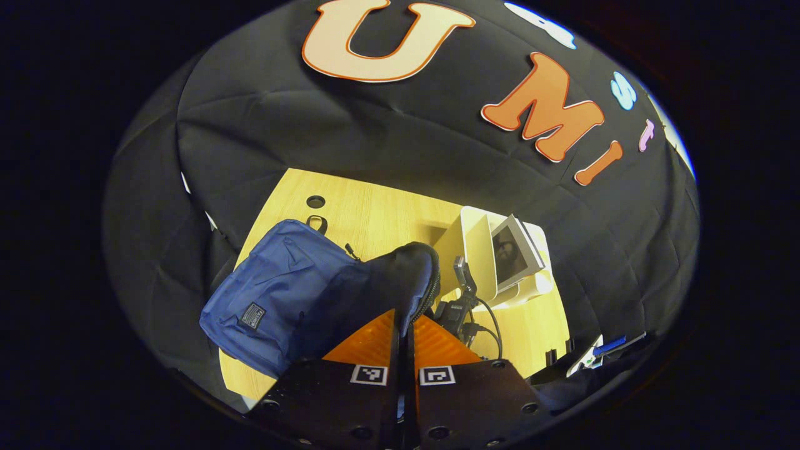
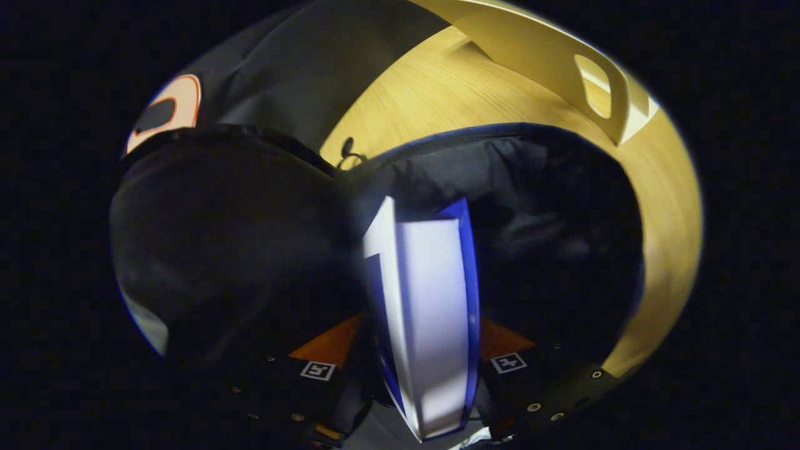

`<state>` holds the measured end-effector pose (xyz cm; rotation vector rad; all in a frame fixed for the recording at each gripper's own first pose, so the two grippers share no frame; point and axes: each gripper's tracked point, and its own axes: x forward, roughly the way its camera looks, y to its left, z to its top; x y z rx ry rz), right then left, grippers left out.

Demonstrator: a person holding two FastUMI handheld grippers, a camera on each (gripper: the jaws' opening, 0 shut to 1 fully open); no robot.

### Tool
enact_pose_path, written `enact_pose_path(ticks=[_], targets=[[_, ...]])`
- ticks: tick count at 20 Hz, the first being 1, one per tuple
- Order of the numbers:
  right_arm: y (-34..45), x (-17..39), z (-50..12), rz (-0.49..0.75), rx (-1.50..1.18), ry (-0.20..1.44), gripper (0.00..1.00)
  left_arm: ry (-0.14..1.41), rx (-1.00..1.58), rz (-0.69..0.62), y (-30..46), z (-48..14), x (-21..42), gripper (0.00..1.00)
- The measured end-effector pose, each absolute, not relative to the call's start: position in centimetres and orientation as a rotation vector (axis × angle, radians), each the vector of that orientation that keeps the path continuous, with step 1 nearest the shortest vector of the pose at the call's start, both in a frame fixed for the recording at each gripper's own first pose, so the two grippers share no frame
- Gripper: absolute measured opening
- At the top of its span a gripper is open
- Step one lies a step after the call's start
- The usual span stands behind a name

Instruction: Open the schoolbag, grab two books from the bookshelf and put them into the schoolbag.

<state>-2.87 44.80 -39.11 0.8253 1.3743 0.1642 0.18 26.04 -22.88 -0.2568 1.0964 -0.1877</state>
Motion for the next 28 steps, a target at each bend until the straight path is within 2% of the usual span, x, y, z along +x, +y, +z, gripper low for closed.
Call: enact_pose_path(ticks=[1,2,4,12,15,20,23,28], targets=[[43.8,-3.2,-38.8,0.153,0.78,1.372,0.65,1.093,-0.261,-0.186,26.0,-23.0,0.2,0.05],[43.0,-3.6,-38.2,0.154,0.738,1.368,0.9,1.094,-0.265,-0.185,25.9,-23.2,0.1,0.05],[41.7,-4.2,-37.0,0.172,0.658,1.364,0.96,1.099,-0.267,-0.185,25.6,-23.5,0.0,0.05],[35.9,-3.6,-31.9,0.223,0.542,1.275,0.97,1.092,-0.247,-0.181,24.8,-24.3,-0.5,0.05],[31.1,-3.4,-29.9,0.238,0.352,1.244,0.96,1.091,-0.222,-0.181,24.7,-24.5,-0.9,0.05],[21.7,-0.1,-24.7,0.175,0.148,1.106,0.97,1.099,-0.195,-0.184,23.6,-25.3,-0.9,0.05],[16.5,0.3,-22.9,0.147,0.071,1.102,0.97,1.104,-0.186,-0.183,23.1,-25.7,-0.9,0.05],[11.2,4.8,-21.6,0.114,-0.068,1.08,0.98,1.104,-0.189,-0.179,22.8,-26.0,-1.1,0.05]])
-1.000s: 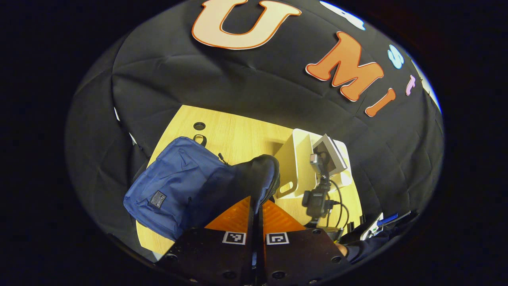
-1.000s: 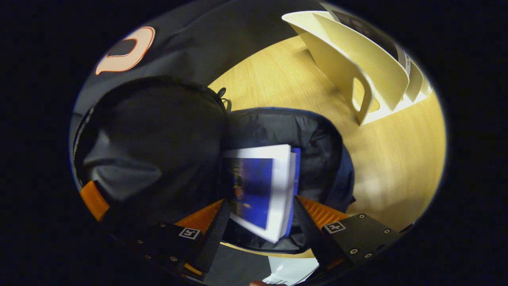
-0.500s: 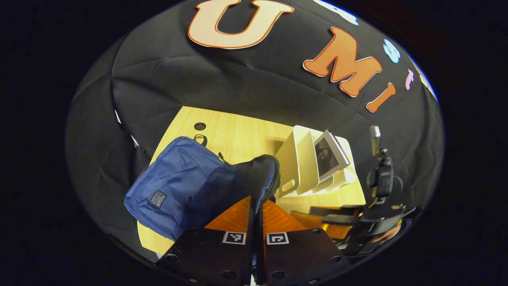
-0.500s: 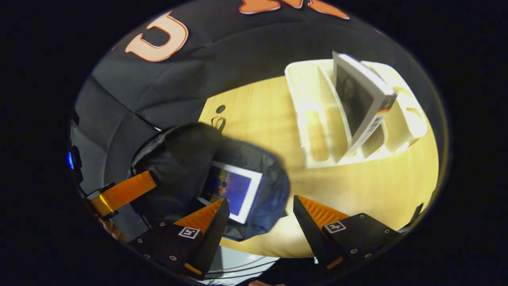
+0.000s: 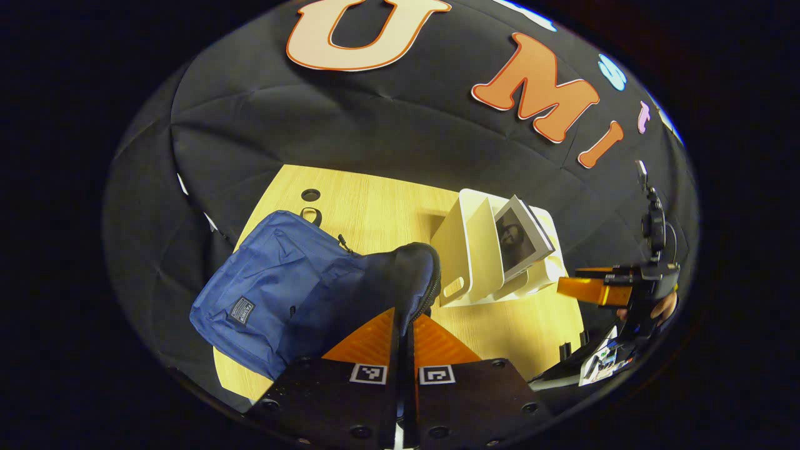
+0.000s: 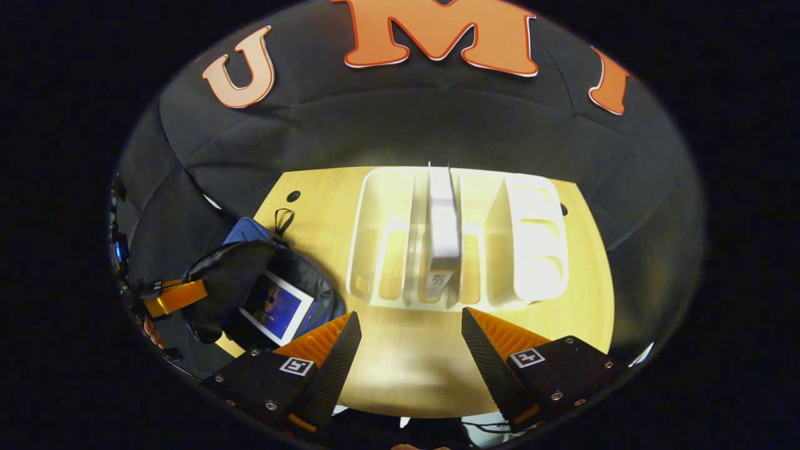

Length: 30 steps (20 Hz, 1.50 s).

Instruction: Open the schoolbag, grab two books from the bookshelf and put them into the schoolbag.

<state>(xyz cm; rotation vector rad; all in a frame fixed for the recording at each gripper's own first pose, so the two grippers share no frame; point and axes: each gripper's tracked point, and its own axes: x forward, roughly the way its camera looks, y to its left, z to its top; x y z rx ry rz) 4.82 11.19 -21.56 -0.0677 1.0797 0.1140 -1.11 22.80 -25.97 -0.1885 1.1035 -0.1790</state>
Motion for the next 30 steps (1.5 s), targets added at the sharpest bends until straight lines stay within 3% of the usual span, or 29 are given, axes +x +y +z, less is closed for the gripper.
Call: enact_pose_path(ticks=[8,15,17,18,20,21,22,23,24,27,28,30], targets=[[10.3,11.9,-23.6,0.174,-0.164,1.205,0.98,1.096,-0.219,-0.174,23.3,-26.1,-1.8,0.05],[9.7,16.2,-29.0,0.138,-0.179,1.372,0.96,1.101,-0.246,-0.171,23.6,-26.3,-1.7,0.05],[9.8,16.4,-30.1,0.145,-0.198,1.417,0.87,1.102,-0.249,-0.169,23.9,-26.4,-1.7,0.05],[10.0,16.6,-30.9,0.144,-0.201,1.428,0.7,1.104,-0.247,-0.169,23.9,-26.4,-1.6,0.05],[9.8,17.2,-32.1,0.115,-0.206,1.439,0.68,1.107,-0.242,-0.17,23.9,-26.4,-1.6,0.05],[9.6,17.2,-32.7,0.114,-0.205,1.46,0.54,1.109,-0.24,-0.17,23.8,-26.5,-1.6,0.05],[10.0,17.0,-32.7,0.12,-0.179,1.485,0.58,1.111,-0.236,-0.172,23.8,-26.5,-1.7,0.05],[9.8,16.9,-33.8,0.123,-0.18,1.502,0.47,1.111,-0.234,-0.172,23.8,-26.4,-1.7,0.05],[9.7,16.9,-33.1,0.13,-0.172,1.506,0.43,1.113,-0.235,-0.171,23.7,-26.4,-1.6,0.05],[9.5,16.7,-32.5,0.142,-0.124,1.507,0.42,1.117,-0.242,-0.171,23.8,-26.7,-1.8,0.05],[9.4,16.7,-31.8,0.152,-0.112,1.492,0.51,1.119,-0.24,-0.171,23.8,-26.6,-1.8,0.05],[8.8,16.4,-30.0,0.167,-0.095,1.455,0.51,1.122,-0.23,-0.174,23.7,-26.5,-1.6,0.05]])
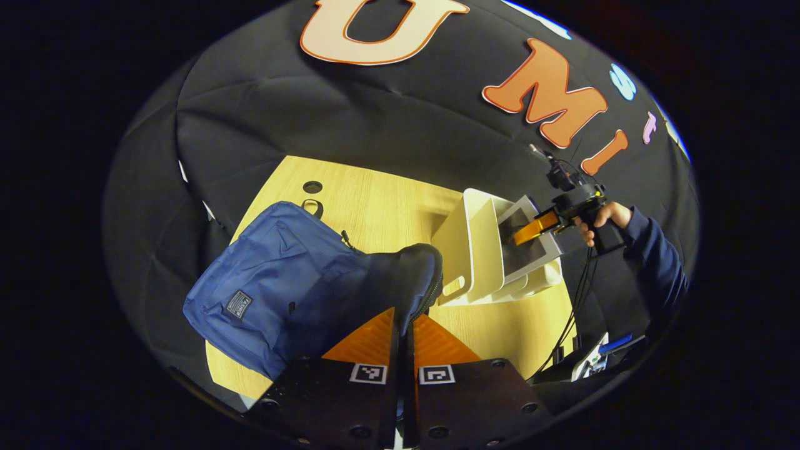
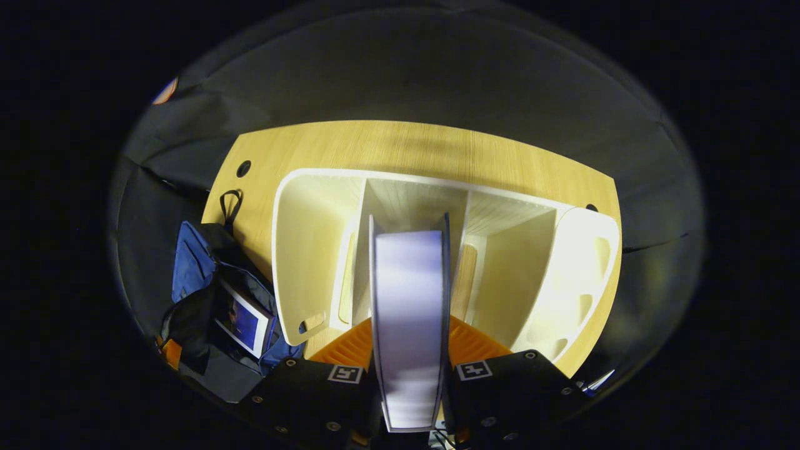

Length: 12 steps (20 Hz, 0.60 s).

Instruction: Open the schoolbag, grab two books from the bookshelf and put them into the schoolbag.

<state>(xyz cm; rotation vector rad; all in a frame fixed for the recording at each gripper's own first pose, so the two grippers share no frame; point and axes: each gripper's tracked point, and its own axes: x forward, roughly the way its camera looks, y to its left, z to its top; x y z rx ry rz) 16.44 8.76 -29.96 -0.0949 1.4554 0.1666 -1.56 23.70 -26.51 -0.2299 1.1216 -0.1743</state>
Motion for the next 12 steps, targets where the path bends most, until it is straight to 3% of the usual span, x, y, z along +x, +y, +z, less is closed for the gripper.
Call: enact_pose_path(ticks=[1,3,4,12], targets=[[8.7,16.1,-28.9,0.182,-0.078,1.441,0.4,1.125,-0.224,-0.176,23.6,-26.5,-1.6,0.05],[8.4,15.2,-26.4,0.21,-0.04,1.407,0.46,1.134,-0.208,-0.177,23.6,-26.4,-1.6,0.05],[8.3,14.7,-25.1,0.223,-0.017,1.39,0.39,1.132,-0.197,-0.179,23.5,-26.3,-1.4,0.05],[9.2,10.5,-13.4,0.353,0.262,1.166,0.39,1.114,-0.191,-0.164,24.4,-25.0,-0.5,0.05]])
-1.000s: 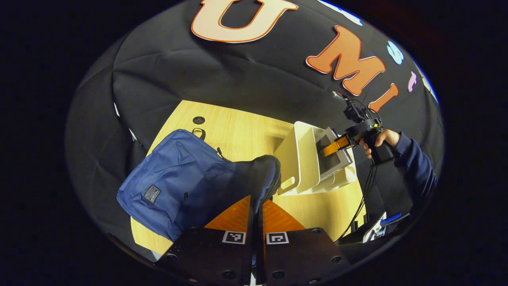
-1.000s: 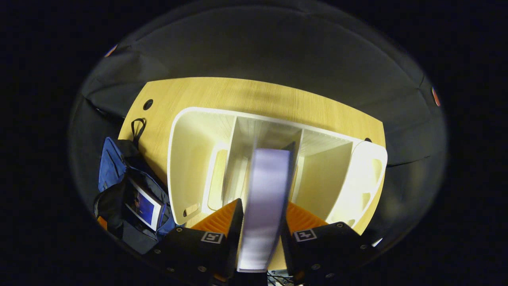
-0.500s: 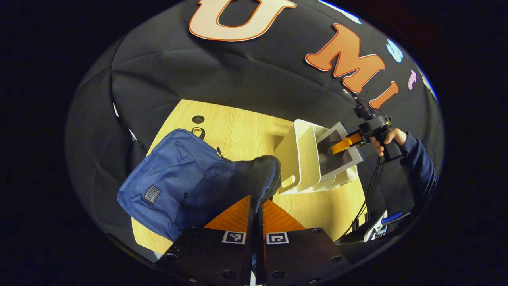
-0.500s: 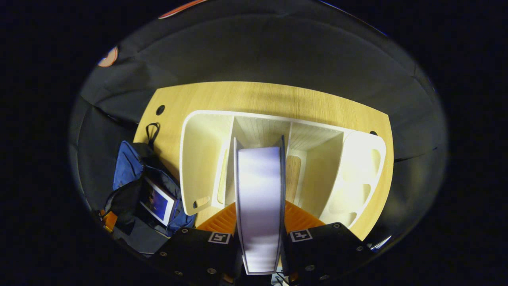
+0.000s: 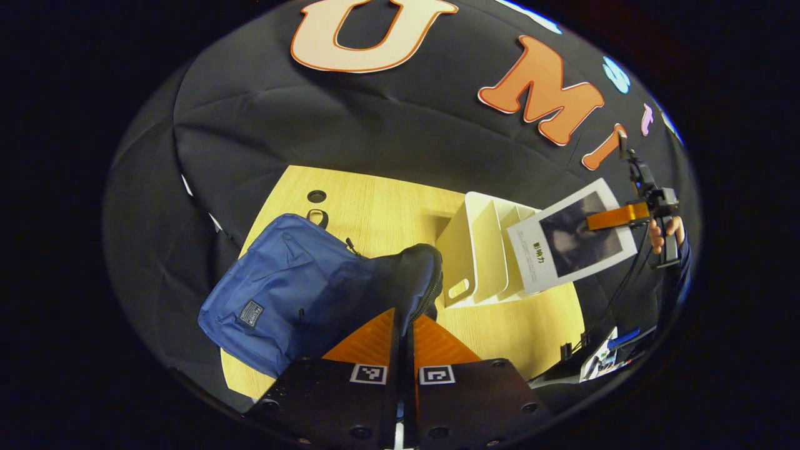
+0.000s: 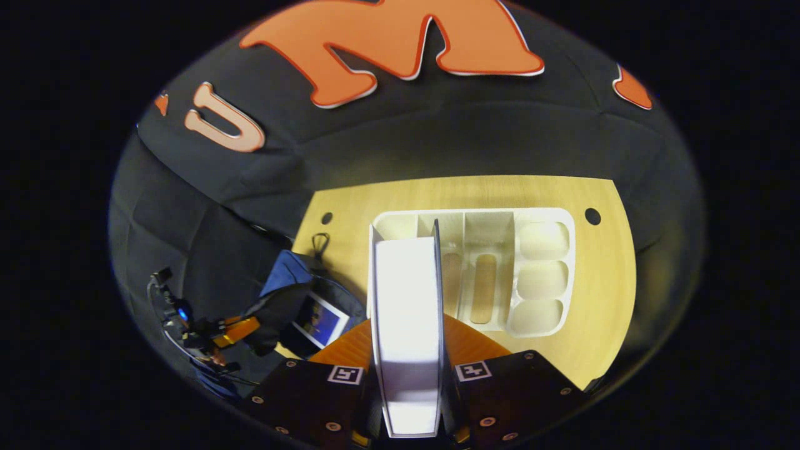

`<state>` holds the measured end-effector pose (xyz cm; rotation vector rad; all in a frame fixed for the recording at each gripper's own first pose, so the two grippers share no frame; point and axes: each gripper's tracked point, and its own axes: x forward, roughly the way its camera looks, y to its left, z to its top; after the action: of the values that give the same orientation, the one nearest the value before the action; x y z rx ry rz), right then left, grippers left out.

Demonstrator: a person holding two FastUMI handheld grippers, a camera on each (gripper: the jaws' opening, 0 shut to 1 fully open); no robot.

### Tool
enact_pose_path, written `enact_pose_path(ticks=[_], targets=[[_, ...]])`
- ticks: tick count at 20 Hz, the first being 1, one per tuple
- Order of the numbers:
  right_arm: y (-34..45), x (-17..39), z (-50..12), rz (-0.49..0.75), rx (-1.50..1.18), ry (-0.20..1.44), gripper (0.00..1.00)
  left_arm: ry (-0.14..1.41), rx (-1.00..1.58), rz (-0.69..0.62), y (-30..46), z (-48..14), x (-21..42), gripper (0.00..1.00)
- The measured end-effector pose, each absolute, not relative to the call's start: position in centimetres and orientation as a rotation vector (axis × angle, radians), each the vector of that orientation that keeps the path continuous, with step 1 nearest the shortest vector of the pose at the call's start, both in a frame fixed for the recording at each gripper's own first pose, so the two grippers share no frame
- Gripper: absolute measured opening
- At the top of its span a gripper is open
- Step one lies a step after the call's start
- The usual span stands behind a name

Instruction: Open the schoolbag, grab two books from the bookshelf and put them into the schoolbag.

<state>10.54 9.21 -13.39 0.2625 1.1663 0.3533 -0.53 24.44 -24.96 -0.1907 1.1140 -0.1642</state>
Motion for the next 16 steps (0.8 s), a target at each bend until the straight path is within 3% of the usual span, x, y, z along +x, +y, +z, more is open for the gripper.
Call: enact_pose_path(ticks=[6,16], targets=[[12.8,6.7,-10.1,0.464,0.39,1.099,0.39,1.116,-0.179,-0.163,25.0,-24.3,-0.2,0.05],[23.8,-0.1,-17.8,0.574,0.596,1.184,0.39,1.113,-0.178,-0.156,24.9,-24.3,-0.1,0.05]])
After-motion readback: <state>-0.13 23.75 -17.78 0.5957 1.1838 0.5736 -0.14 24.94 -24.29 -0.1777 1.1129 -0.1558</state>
